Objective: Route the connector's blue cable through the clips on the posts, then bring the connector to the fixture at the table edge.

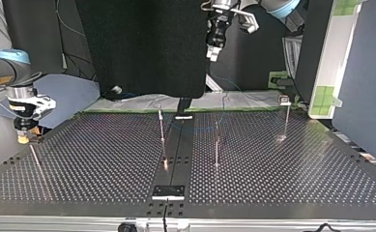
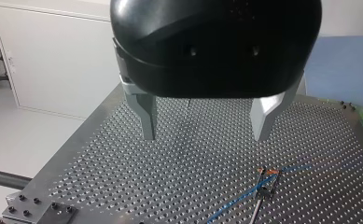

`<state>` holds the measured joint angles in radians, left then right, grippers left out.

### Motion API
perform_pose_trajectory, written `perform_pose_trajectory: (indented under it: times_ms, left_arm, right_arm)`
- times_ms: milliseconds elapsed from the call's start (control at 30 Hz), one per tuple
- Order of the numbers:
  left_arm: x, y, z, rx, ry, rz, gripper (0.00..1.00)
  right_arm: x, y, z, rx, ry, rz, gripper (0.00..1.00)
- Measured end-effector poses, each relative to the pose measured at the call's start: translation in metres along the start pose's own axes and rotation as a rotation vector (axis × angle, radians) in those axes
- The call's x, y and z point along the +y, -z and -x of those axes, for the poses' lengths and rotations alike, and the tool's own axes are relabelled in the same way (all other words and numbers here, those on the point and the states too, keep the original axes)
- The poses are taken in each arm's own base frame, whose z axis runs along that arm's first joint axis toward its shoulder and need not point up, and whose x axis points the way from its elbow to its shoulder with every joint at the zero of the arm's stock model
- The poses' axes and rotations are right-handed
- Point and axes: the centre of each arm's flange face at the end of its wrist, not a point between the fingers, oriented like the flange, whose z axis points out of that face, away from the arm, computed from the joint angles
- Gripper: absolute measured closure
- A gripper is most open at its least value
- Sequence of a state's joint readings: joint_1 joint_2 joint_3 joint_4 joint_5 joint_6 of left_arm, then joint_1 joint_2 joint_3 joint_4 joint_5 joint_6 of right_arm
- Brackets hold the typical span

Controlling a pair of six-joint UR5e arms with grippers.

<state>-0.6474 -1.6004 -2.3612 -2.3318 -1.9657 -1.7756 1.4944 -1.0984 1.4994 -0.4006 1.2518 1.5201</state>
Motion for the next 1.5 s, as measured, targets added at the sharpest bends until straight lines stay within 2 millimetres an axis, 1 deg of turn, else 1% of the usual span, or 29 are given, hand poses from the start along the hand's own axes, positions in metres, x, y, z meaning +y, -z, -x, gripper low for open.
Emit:
perform_pose_trajectory:
  times_ms: [267, 367, 500, 700, 867, 1067, 1133, 1267, 1500]
  left_arm:
    - [-0.001, -0.001, 0.001, -0.001, -0.007, -0.002, 0.0]
    - [-0.001, -0.004, 0.003, -0.006, -0.004, -0.009, 0.0]
    - [-0.003, -0.011, 0.005, -0.014, 0.0, -0.028, 0.0]
    - [0.001, -0.016, -0.001, -0.001, -0.013, -0.017, 0.0]
    - [0.003, -0.018, -0.005, 0.005, -0.022, -0.005, 0.0]
    - [-0.001, -0.025, 0.001, -0.028, 0.005, -0.008, 0.0]
    - [-0.001, -0.026, 0.002, -0.033, 0.009, 0.001, 0.0]
    - [0.003, -0.026, 0.003, -0.04, 0.011, 0.036, 0.0]
    - [0.01, -0.026, 0.003, -0.047, 0.005, 0.096, 0.0]
  right_arm:
    - [0.001, 0.001, 0.0, -0.003, 0.008, 0.003, 0.02]
    - [0.005, 0.003, -0.001, -0.016, 0.016, 0.02, 0.02]
    - [0.01, 0.01, -0.002, -0.041, 0.01, 0.054, 0.02]
    - [0.002, 0.023, -0.01, -0.035, 0.006, 0.089, 0.02]
    - [-0.017, 0.034, -0.021, 0.0, 0.03, 0.101, 0.02]
    - [-0.042, 0.046, -0.033, 0.043, 0.033, 0.106, 0.02]
    - [-0.052, 0.05, -0.033, 0.052, 0.032, 0.106, 0.02]
    - [-0.069, 0.057, -0.022, 0.042, 0.027, 0.106, 0.02]
    - [-0.106, 0.063, 0.019, -0.057, 0.041, 0.099, 0.02]
